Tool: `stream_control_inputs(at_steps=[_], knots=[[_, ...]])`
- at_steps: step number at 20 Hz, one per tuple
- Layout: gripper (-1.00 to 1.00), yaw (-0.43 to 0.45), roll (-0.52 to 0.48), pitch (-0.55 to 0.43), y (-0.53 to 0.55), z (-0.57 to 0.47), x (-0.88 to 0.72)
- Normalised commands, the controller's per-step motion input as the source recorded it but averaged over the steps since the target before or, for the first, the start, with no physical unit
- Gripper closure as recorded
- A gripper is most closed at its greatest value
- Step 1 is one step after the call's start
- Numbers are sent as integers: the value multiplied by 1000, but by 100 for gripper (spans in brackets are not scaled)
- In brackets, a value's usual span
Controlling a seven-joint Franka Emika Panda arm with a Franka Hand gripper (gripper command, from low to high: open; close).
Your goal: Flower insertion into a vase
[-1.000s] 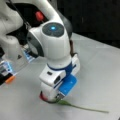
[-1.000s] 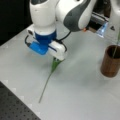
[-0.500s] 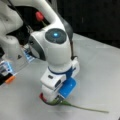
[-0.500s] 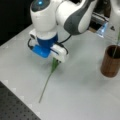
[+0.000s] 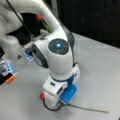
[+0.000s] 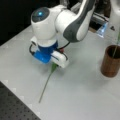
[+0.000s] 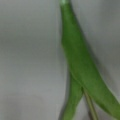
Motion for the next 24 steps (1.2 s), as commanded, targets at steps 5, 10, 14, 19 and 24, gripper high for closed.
stream_control_inputs(at_steps=[5,10,14,19,24], knots=[[-100,24,-178,7,-9,-252,296],[-100,32,-199,83,24,-118,231],[100,15,-224,77,60,-84,233],[100,26,-212,37,88,-107,261],[100,54,-190,74,147,-107,232]])
